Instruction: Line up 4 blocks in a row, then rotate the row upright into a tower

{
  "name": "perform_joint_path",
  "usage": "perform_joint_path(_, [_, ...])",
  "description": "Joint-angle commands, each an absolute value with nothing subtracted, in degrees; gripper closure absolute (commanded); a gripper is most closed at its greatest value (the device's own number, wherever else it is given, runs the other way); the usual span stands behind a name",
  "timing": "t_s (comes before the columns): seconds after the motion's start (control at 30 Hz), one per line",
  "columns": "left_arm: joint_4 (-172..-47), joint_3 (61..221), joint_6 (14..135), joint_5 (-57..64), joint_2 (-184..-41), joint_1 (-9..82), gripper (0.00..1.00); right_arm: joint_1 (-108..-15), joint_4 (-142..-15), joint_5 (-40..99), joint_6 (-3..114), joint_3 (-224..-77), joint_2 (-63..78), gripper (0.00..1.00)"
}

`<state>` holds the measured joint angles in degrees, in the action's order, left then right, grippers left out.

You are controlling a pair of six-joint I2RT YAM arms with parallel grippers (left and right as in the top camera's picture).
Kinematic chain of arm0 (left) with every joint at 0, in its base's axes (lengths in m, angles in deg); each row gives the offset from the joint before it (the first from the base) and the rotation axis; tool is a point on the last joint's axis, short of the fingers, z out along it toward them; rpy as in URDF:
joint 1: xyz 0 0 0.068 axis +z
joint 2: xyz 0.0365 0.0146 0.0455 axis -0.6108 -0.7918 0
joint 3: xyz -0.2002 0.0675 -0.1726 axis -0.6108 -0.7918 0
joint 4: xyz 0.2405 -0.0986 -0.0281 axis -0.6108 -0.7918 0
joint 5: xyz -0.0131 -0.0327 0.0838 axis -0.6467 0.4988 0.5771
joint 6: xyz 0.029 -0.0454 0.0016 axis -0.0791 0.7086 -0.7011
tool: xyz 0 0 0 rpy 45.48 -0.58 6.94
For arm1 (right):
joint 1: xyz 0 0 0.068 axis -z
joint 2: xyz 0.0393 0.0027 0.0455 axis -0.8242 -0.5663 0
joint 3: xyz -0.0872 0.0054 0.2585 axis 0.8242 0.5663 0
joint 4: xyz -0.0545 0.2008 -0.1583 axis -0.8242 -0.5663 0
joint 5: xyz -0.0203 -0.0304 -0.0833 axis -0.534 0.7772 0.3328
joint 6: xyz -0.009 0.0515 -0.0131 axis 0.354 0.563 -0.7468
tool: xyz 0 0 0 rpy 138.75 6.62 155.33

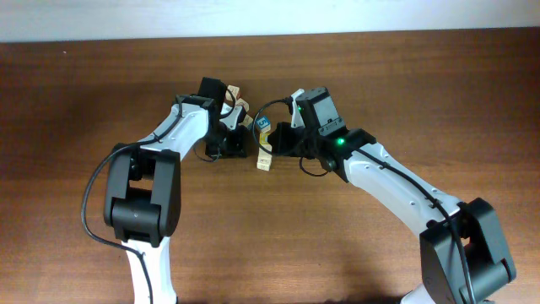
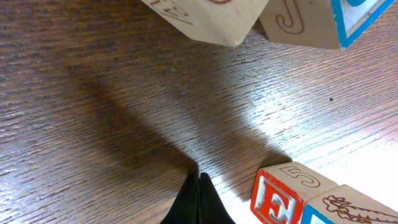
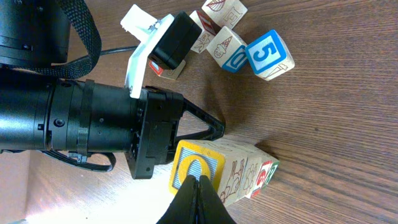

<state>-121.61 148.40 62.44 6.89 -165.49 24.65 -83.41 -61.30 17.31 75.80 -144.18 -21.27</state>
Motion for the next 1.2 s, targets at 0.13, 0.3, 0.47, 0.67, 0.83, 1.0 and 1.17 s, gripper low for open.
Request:
perform_joint_path(0.13, [-121.7, 147.7, 63.0, 6.9, -166.5, 25.1, 1.00, -85.6, -63.9, 19.2, 75.7, -143.5, -22.2, 0.96])
perform_joint_path(0.3, [-122.2, 147.7, 63.0, 7.0, -166.5, 25.1, 1.00, -85.6, -67.1, 18.6, 75.0, -146.3, -21.0, 0.96])
perform_joint_path(0.47, [-122.4, 147.7, 63.0, 8.2, -166.5, 25.1, 1.00, -85.6, -67.8, 17.1, 73.9, -149.1, -20.9, 0.96])
perform_joint_path(0.67, [-129.9, 152.4, 59.5, 15.1, -153.4, 30.5, 1.00, -77.5, -82.0, 16.9, 63.9, -155.2, -8.8, 0.95])
perform_joint_path(0.83, [-134.6, 152.4, 59.6, 29.1, -129.6, 32.6, 0.89, -63.0, -100.8, 19.4, 54.0, -155.2, 8.0, 0.54])
perform_joint_path(1.0, [-138.0, 152.4, 59.5, 33.7, -118.1, 32.6, 0.01, -61.8, -125.4, 38.2, 50.8, -155.2, 18.3, 0.01])
perform_joint_path(1.17, [-138.0, 152.4, 59.5, 33.7, -118.1, 32.6, 0.01, -61.8, -125.5, 38.2, 50.9, -155.2, 9.7, 0.01])
